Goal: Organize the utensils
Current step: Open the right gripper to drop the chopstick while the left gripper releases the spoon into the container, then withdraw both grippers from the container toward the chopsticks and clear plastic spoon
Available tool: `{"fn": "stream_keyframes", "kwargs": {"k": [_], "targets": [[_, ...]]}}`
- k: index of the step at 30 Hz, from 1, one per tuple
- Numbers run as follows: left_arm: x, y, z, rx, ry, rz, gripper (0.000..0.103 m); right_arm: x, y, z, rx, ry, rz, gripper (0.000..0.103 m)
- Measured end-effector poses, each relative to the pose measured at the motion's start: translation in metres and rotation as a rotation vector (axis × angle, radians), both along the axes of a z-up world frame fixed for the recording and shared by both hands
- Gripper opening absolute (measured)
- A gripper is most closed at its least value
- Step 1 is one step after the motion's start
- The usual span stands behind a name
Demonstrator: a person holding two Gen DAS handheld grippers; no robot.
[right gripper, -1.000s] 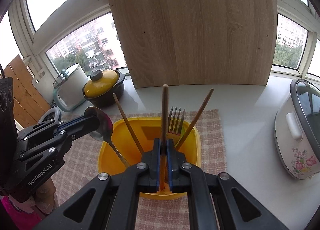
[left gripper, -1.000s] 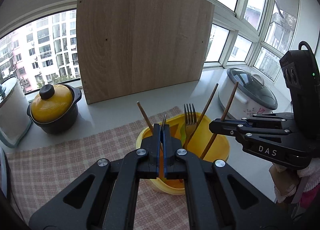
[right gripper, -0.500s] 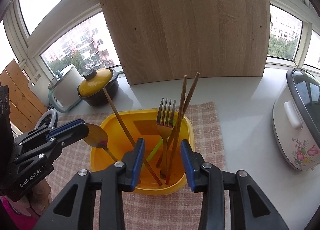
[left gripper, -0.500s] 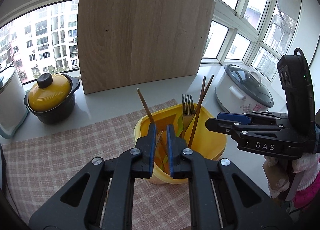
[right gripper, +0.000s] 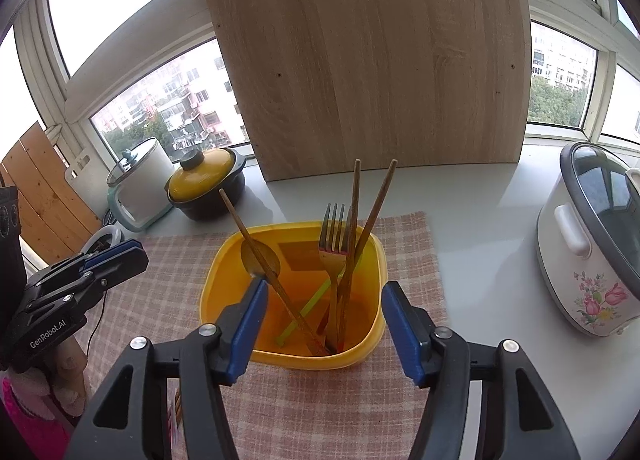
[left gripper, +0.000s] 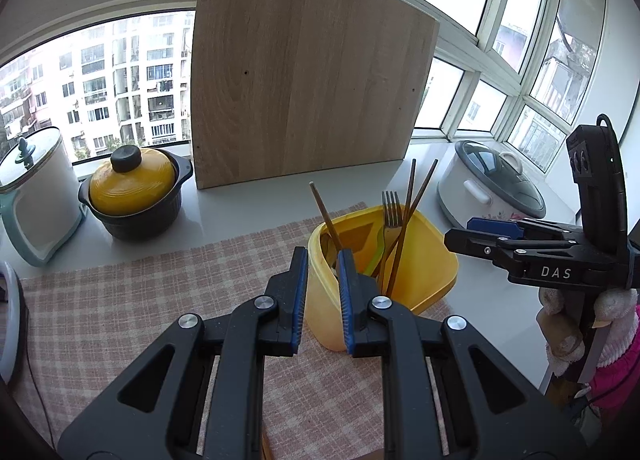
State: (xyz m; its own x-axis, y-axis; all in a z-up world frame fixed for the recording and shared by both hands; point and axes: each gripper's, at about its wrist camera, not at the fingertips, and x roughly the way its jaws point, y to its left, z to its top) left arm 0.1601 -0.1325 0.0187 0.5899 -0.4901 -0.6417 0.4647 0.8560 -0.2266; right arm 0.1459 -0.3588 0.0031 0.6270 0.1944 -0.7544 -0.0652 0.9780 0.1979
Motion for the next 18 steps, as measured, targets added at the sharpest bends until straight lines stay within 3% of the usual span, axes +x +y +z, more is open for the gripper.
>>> {"fn": "stream_keyframes", "kwargs": {"k": [7,18], "targets": [[-0.012,0.037,-0.007,0.047,-0.007,0.043,0.013,-0.017,0.014,0.002,0.023,-0.034,0.057,0.082],[-0.031,0.091,-0.051,0.093,0.155,0.106,0.013,-0.042,0.045,-0.017,0.061,0.005,0.154,0.082]]}}
